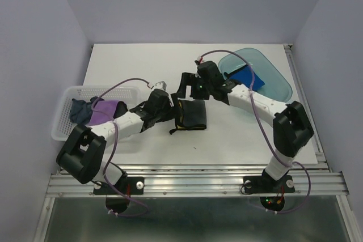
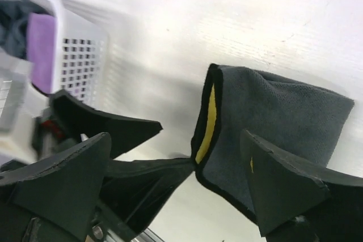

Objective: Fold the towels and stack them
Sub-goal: Fold the towel, then neatly place the folded towel into the bin

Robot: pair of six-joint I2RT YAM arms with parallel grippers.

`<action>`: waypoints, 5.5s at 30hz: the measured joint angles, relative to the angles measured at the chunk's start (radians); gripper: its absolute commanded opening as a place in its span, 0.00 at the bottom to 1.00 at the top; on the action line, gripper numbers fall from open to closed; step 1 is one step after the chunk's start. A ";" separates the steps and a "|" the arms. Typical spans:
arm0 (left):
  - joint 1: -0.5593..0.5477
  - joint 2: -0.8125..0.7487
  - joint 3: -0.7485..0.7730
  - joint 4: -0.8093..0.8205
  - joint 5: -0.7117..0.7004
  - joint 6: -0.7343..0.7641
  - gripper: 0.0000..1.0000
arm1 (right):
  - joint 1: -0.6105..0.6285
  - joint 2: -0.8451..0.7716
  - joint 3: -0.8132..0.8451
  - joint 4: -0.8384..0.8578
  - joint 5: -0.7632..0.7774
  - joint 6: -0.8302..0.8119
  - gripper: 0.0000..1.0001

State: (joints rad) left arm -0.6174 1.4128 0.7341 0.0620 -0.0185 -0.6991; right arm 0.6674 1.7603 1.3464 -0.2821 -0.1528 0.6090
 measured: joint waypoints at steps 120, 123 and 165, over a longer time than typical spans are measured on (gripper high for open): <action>-0.018 -0.026 -0.041 0.125 0.006 -0.026 0.99 | -0.113 -0.032 -0.164 -0.043 0.245 -0.537 0.01; -0.018 -0.048 -0.041 0.106 -0.016 -0.017 0.99 | -0.127 -0.039 -0.087 -0.070 0.274 -0.636 0.01; 0.024 -0.035 -0.014 -0.014 -0.129 0.038 0.99 | -0.570 0.161 0.291 -0.372 0.072 -1.027 0.01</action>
State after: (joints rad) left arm -0.5938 1.3773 0.7200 0.0483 -0.1471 -0.6609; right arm 0.0975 1.9209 1.6379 -0.6544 -0.0811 -0.4175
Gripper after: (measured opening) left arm 0.986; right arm 0.038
